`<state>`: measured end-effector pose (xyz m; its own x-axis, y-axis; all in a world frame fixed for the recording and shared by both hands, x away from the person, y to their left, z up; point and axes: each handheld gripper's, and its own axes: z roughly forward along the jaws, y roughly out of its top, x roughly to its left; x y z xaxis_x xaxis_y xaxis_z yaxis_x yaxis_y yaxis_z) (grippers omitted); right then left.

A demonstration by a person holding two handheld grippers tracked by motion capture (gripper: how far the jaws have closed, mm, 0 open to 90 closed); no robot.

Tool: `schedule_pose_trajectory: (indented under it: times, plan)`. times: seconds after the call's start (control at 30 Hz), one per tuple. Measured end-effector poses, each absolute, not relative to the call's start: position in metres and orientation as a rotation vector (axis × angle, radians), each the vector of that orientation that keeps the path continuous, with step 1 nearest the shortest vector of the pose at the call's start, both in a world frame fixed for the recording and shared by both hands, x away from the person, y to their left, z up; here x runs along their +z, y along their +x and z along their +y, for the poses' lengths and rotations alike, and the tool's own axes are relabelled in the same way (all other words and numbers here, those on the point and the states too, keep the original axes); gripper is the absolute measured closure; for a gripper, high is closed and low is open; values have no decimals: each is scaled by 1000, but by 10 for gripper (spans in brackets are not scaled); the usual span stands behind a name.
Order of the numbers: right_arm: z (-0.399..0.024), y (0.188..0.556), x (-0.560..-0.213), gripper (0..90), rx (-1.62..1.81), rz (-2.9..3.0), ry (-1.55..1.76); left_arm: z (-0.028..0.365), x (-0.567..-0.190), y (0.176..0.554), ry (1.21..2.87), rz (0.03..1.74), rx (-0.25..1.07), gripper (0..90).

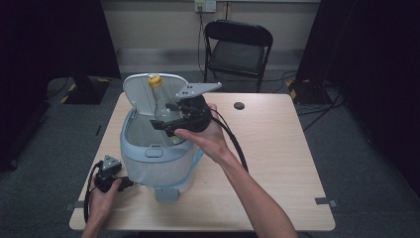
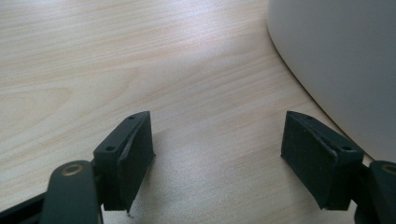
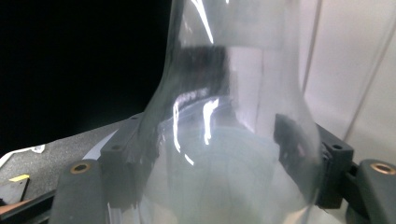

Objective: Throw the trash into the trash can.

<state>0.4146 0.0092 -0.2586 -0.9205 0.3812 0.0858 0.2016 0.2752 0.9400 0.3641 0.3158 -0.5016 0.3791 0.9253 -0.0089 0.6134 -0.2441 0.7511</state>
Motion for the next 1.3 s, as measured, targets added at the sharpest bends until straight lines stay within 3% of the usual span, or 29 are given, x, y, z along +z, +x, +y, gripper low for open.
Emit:
schedule_pose_trajectory:
  times: [0.33,0.4,0.43,0.67,1.3]
  plan:
    - [12,417,-265,283,1712,2386,558,316,-502,364,1963,1322,588,245]
    - [12,417,-265,307,1714,2384,559,316,-502,364,1963,1322,588,245]
    - [8,417,-260,390,1839,2328,535,316,-502,364,1963,1322,588,245]
    - [5,413,-257,423,1819,2319,522,316,-502,365,1979,1311,590,204]
    - [-21,414,-271,421,1813,2300,615,316,-502,364,1980,1310,588,198]
